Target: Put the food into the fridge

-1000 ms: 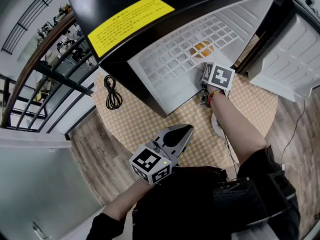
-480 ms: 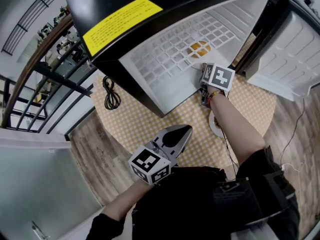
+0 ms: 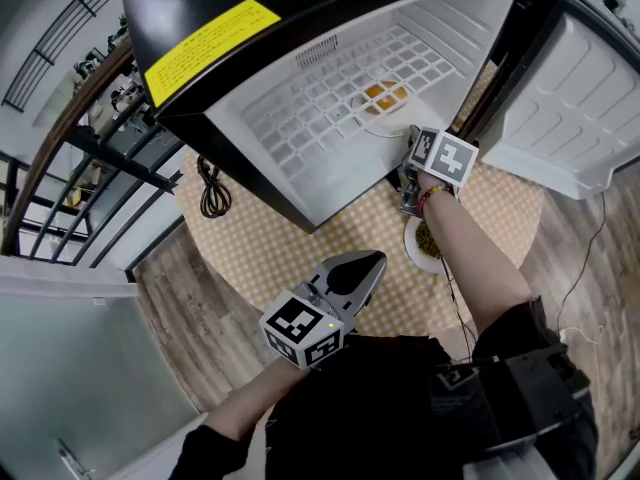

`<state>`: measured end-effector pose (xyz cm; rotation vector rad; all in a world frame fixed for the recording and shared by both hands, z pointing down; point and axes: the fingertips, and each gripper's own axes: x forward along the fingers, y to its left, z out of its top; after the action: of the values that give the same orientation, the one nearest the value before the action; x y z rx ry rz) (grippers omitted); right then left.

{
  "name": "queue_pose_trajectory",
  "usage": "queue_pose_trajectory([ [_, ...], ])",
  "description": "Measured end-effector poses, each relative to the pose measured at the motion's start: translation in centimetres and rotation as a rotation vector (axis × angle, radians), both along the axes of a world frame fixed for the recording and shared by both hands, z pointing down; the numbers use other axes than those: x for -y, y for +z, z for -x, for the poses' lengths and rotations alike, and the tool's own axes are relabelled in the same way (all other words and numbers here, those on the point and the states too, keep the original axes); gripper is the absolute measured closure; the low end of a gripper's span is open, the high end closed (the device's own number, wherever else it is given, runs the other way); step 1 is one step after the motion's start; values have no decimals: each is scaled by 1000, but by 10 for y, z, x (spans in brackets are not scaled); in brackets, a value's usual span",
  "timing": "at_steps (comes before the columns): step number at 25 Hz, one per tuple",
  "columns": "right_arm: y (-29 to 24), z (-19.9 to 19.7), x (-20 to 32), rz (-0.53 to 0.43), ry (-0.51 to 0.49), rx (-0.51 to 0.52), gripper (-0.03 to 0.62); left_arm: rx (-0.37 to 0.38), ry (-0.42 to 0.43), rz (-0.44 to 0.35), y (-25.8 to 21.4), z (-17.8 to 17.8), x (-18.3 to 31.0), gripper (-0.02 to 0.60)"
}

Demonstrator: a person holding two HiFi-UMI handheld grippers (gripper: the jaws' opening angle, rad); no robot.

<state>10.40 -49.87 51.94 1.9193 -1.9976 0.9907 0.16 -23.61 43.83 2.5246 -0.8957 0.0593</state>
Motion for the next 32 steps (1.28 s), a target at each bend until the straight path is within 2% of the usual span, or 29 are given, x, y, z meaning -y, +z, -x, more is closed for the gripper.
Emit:
queue_pose_trajectory([
  [4,-6,-9,-7,-15,-20,2,420,9,25,3,1,-16,-5,569],
  [7,-11,-26,-17,-23,1,20,476,9,59,-23,-9,-31,-6,569],
  [11,-26,-41,-38,-60,18,120,528,30,138,-96,-27,-55,-13,569],
  [14,-41,-33,-58,-99,-49,209,540,12,186,-126,-39,-68,-21,569],
  [16,-52,-31,-72,-127,-76,230,545,7,220,-139,-44,-70,-31,569],
  [20,-68,-40,-101,-164,-36,227,545,11,255,-147,-49,-59,-56,569],
  [24,-76,-40,-135,-175,19,254,548,-10,244,-174,-64,-36,-76,569],
  [27,-83,-27,-167,-197,15,285,562,-13,234,-205,-75,-15,-96,569],
  [29,-94,-8,-194,-252,-29,381,570,-20,222,-219,-79,-1,-111,569],
  [32,-119,25,-246,-366,-96,608,574,-39,205,-249,-87,20,-135,569],
])
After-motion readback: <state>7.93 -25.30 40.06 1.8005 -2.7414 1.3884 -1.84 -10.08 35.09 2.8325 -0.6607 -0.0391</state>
